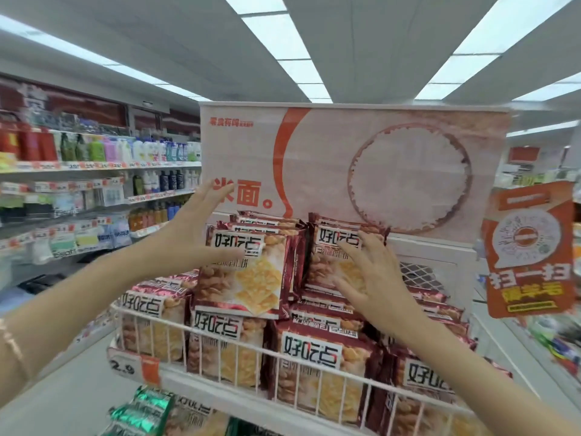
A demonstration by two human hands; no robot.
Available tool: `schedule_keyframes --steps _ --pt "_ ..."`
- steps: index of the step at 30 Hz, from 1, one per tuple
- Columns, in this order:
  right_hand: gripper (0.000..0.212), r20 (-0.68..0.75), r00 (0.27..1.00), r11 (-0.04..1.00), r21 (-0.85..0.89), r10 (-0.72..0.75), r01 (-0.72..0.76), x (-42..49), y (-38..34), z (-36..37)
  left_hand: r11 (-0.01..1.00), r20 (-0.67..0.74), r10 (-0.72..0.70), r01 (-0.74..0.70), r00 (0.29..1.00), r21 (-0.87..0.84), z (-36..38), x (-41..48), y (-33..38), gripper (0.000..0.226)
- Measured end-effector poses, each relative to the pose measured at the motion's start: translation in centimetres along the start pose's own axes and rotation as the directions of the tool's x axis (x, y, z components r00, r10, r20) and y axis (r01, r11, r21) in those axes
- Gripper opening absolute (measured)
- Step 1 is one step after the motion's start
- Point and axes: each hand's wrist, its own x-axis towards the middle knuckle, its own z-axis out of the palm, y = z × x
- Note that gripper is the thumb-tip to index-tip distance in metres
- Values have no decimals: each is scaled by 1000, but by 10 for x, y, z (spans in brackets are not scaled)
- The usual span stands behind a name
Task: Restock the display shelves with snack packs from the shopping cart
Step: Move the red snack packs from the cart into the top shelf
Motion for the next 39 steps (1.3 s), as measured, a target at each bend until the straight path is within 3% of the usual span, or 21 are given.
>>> schedule_keyframes --steps 3,6,8,9,12,14,16,18,20,23,25,26,28,30,32,34,35,37,39 --pt "91 148 989 938 344 -24 -29 -13 -40 4 976 82 -154 165 985 -142 11 -22 -29 137" --pt "112 245 969 814 567 -19 -127 -6 -78 13 969 210 -93 137 973 -205 30 -17 -38 144" --pt "119 280 954 662 695 108 -279 7 -100 24 967 179 -46 88 983 -237 40 -4 -43 140" --pt "125 273 949 625 716 160 -311 12 -109 31 967 130 -26 58 991 -249 43 3 -45 137" --pt "123 159 972 784 576 172 -233 14 -126 54 947 57 -16 34 998 -319 36 16 -57 133" --pt "113 52 973 803 555 226 -216 12 -126 60 941 189 -43 104 981 -321 32 16 -71 133" --pt "113 102 935 699 638 340 -323 14 -122 57 930 329 -90 198 940 -311 37 10 -78 136" --pt "115 253 893 583 685 372 -438 20 -120 50 909 318 -115 229 941 -348 44 8 -75 120" --pt "109 313 871 595 639 378 -488 25 -116 47 920 250 -131 212 959 -329 47 10 -71 104" --pt "101 363 850 530 668 380 -522 32 -112 43 936 188 -59 120 980 -331 45 8 -67 49" --pt "107 298 862 440 763 410 -473 36 -112 41 952 183 -5 61 983 -300 42 11 -66 21" --pt "107 190 882 482 778 431 -403 37 -116 41 956 173 23 30 985 -293 39 11 -65 22" --pt "88 -60 920 661 713 387 -232 39 -130 47 965 154 21 20 988 -261 39 17 -68 35" --pt "60 -147 940 774 613 309 -158 44 -140 58 977 130 -7 34 991 -209 42 20 -73 50" --pt "52 -93 947 791 578 306 -199 47 -138 59 949 51 -32 46 998 -312 48 19 -79 68" --pt "64 -30 946 793 554 321 -252 45 -131 47 935 -99 32 -65 995 -349 49 21 -84 109" --pt "76 -28 949 811 528 313 -252 41 -125 41 938 -143 119 -158 983 -309 48 23 -86 118" --pt "102 16 976 906 368 218 -208 26 -117 36 917 -125 282 -306 951 -255 44 26 -86 115" --pt "114 156 983 988 97 100 -116 15 -121 41 886 -70 324 -328 944 -328 45 29 -89 106"
